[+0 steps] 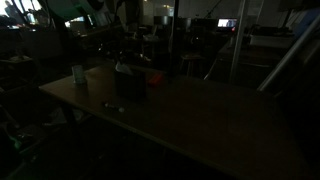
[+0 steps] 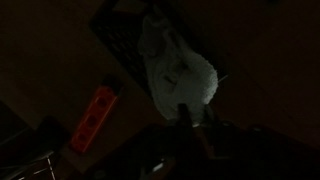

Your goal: Pick up the towel from the table and put it in the black object.

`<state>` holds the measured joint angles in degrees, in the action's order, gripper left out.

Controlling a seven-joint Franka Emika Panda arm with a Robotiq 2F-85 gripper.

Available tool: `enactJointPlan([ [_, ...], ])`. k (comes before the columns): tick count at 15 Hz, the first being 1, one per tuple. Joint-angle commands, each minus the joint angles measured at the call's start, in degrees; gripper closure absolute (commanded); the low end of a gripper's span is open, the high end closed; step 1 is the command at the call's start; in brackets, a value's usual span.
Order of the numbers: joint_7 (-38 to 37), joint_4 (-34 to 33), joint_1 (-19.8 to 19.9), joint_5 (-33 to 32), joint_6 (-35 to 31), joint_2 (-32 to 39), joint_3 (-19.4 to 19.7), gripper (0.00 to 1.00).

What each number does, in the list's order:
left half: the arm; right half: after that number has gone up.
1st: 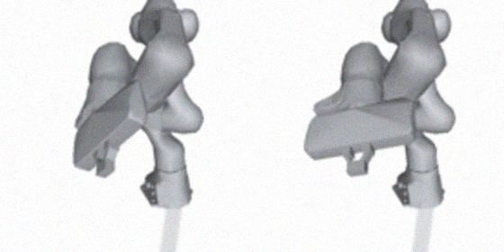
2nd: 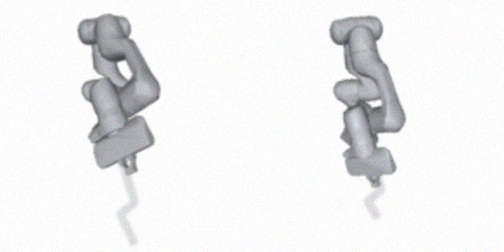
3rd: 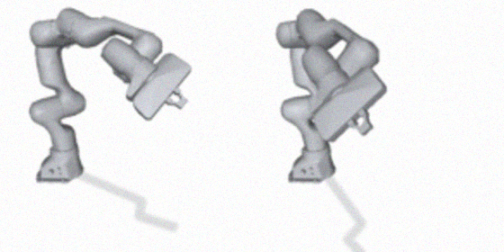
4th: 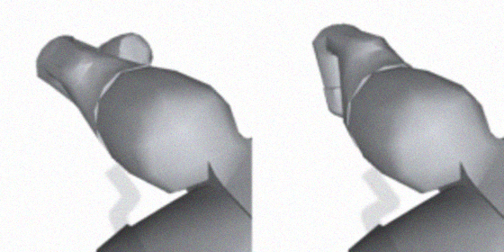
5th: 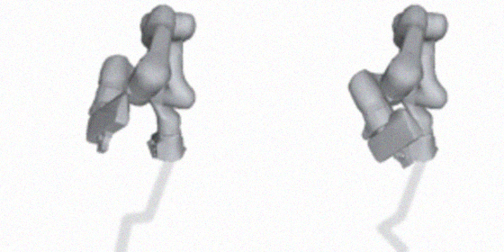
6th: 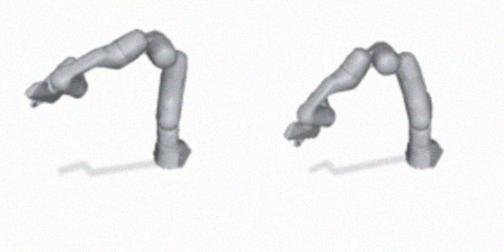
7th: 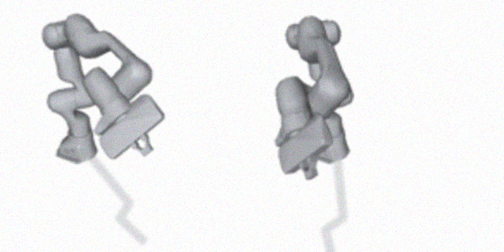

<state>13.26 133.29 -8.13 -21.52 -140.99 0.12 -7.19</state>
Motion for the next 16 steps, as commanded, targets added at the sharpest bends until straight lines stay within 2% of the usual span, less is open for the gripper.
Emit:
enactJointPlan([
  [1,0.8,-1.44,0.68,-0.4,-0.18,0.81,0.36,1.0],
  [10,0.55,-1.99,3.99,2.41,0.59,1.44,3.54,0.99],
  [16,0.36,-2.45,4.8,5.14,1.1,3.3,3.96,0.99],
])
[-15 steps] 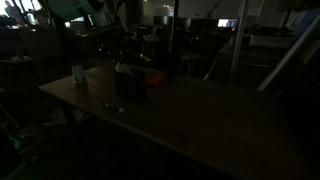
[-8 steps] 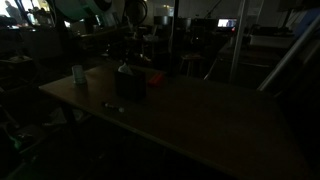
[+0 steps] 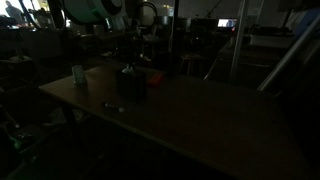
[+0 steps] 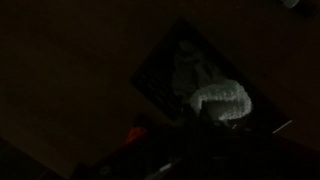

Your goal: Pick up the towel from the table and put it in the black object.

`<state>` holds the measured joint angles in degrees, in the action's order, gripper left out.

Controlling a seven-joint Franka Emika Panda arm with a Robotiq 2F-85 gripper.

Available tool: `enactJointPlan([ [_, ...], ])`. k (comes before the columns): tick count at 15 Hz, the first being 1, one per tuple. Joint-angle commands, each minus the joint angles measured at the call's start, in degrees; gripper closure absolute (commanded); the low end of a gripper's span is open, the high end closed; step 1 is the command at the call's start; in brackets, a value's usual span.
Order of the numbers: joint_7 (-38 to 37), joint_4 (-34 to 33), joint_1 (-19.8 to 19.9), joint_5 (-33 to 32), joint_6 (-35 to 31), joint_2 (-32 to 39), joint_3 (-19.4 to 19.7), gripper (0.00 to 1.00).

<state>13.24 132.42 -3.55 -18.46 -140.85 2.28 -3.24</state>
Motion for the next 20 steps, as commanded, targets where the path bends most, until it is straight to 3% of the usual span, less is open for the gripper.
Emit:
enactJointPlan([
  [1,0.12,-1.73,0.2,2.54,1.1,1.53,-0.01,0.99],
  [20,-0.76,-5.29,1.94,13.84,4.0,10.36,-0.3,0.99],
])
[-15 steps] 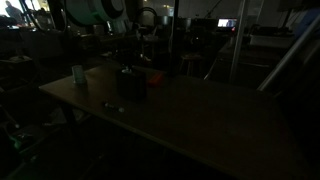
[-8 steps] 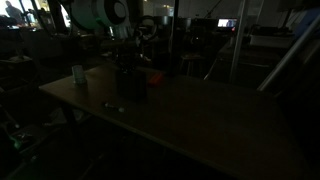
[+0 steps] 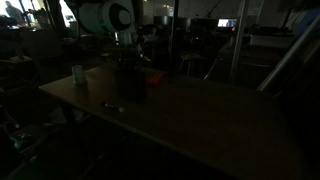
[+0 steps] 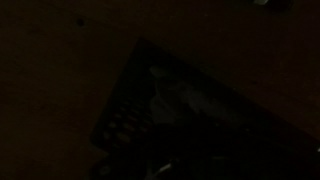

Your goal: Pick up the towel from the table and put it in the black object.

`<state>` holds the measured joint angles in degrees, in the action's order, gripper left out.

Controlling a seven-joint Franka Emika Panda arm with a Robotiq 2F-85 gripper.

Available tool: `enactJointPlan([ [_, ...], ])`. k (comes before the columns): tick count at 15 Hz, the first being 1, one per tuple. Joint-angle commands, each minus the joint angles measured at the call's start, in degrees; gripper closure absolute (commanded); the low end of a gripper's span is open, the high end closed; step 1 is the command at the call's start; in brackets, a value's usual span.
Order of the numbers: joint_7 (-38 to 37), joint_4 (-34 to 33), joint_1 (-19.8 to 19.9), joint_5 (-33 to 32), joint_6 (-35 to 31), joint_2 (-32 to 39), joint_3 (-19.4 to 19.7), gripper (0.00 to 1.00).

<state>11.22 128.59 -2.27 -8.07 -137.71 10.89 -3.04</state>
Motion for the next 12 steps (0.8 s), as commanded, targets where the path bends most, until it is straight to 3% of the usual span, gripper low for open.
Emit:
enactJointPlan([
  [1,1.95,-1.6,0.97,5.05,0.82,2.14,-0.71,0.99],
  [6,3.06,-1.96,1.63,10.13,0.6,4.24,-0.93,0.99],
  [12,2.72,-2.56,1.68,10.54,0.87,5.81,-0.79,0.99],
])
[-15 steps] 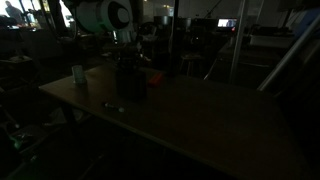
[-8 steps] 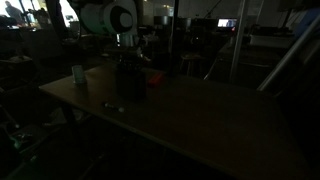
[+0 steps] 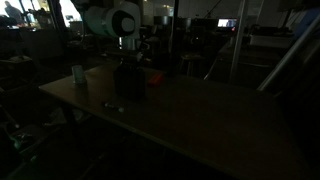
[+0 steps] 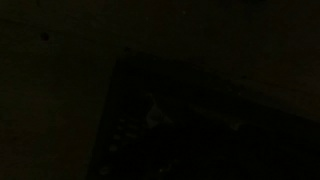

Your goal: Pick up the towel from the table and put it in the black object.

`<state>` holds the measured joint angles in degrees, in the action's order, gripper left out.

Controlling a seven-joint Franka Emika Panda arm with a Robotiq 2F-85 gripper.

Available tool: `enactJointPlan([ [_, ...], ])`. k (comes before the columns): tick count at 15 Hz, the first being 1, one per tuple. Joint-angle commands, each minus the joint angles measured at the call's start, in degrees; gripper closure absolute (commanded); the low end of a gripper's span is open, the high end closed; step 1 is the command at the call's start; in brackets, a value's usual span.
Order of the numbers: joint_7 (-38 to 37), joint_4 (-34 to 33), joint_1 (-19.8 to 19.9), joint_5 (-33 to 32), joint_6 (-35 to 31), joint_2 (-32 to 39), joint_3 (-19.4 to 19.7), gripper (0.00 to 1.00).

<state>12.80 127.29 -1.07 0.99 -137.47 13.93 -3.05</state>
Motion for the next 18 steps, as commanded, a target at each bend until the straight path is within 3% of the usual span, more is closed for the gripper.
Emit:
enactJointPlan([
  [1,0.94,-1.31,0.38,1.12,0.72,2.9,-0.73,0.99],
  [10,0.28,-0.94,-0.03,-2.67,1.99,-0.31,0.1,0.98],
  [11,0.32,-0.87,0.02,-3.01,2.12,-0.85,0.16,0.7],
  [13,0.05,-0.57,0.02,-4.27,2.26,-2.16,0.41,0.64],
  [18,0.0,0.12,-0.07,-6.56,2.99,-5.77,0.57,0.27],
])
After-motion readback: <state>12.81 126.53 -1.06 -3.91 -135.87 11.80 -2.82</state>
